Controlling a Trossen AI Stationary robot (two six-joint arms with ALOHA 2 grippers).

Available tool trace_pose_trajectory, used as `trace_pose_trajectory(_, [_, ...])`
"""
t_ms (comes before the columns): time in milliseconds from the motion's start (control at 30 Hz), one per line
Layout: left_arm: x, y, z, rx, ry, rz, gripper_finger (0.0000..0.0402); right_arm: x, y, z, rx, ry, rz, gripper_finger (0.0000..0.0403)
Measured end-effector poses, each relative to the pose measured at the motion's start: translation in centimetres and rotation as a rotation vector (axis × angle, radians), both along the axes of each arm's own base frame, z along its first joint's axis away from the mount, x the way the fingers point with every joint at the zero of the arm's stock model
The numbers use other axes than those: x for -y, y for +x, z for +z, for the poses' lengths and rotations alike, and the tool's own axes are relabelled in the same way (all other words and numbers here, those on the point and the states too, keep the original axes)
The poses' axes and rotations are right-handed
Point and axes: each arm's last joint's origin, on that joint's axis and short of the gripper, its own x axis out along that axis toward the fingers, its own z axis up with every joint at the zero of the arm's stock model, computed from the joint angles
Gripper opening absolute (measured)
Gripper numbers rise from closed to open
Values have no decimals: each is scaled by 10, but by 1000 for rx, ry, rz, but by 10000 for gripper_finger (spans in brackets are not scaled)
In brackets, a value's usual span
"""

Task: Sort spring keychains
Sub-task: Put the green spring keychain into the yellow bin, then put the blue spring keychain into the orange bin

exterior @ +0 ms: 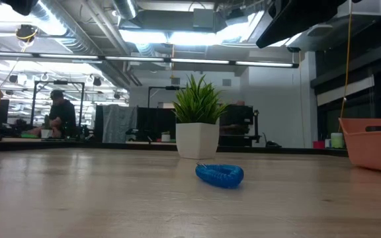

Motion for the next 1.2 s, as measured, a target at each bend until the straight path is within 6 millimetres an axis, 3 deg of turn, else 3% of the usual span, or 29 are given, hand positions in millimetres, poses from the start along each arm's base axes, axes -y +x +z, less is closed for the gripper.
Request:
trace_pose_trajectory(367, [-2,-2,5,2,-11,36,94,0,0,0,0,0,0,85])
trace_pose_trajectory(767, [-10,-4,25,128,-43,18,76,0,0,0,5,47,-24,85])
trace_pose_trajectory(1200, [-28,49,49,601,-12,-265,61,-12,3,-13,-48,140,-12,85])
